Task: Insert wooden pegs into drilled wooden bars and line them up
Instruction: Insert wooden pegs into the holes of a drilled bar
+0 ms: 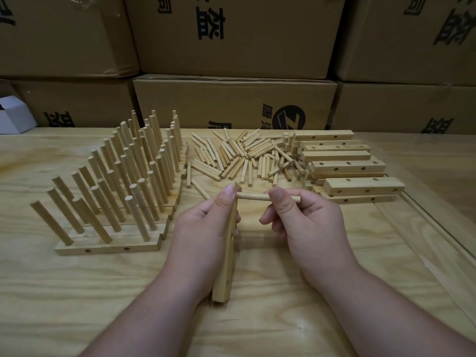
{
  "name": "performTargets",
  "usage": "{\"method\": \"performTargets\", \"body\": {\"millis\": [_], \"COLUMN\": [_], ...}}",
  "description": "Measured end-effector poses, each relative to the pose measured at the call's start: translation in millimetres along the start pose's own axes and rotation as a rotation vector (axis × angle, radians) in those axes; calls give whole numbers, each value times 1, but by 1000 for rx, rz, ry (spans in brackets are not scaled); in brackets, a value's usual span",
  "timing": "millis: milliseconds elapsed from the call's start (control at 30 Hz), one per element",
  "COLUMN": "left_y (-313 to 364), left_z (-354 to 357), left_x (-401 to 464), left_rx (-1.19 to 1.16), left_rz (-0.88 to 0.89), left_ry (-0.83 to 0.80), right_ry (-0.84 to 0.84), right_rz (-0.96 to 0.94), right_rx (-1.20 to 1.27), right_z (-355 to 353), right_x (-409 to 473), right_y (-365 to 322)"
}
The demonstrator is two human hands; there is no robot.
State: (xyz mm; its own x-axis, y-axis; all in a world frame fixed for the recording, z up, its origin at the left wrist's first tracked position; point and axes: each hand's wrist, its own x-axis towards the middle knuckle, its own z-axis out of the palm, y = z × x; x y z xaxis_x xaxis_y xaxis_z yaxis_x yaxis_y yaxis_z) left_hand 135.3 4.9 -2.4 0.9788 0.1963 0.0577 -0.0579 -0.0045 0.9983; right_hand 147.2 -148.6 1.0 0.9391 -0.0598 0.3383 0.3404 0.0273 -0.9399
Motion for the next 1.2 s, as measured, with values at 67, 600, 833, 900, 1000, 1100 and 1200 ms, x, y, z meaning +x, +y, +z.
{"method": "performTargets", "body": {"millis": [67, 600, 833, 900, 1000, 1100, 1200], "left_y": [1, -1, -2, -2, -2, -3, -2], "left_z": [0, 2, 3, 3, 1, 2, 2], "left_x": [-1, -1, -1, -1, -1, -1, -1], "left_rx": [3, -28, -33, -16, 13, -13, -15], "left_rz": [8, 6, 33, 29, 27, 19, 22], "left_ry": [5, -6, 6, -3, -13, -7, 11], "right_ry": [2, 21, 8, 10, 20, 5, -12], "right_rz": [-18, 25, 27, 30, 92, 86, 48], "right_rx": [-4, 19, 6, 9, 36, 25, 10], "right_z": [0, -1, 0, 0, -1, 0, 1], "right_x": [0, 2, 1, 2, 3, 2, 1], "right_y": [0, 0, 0, -1, -1, -1, -2]}}
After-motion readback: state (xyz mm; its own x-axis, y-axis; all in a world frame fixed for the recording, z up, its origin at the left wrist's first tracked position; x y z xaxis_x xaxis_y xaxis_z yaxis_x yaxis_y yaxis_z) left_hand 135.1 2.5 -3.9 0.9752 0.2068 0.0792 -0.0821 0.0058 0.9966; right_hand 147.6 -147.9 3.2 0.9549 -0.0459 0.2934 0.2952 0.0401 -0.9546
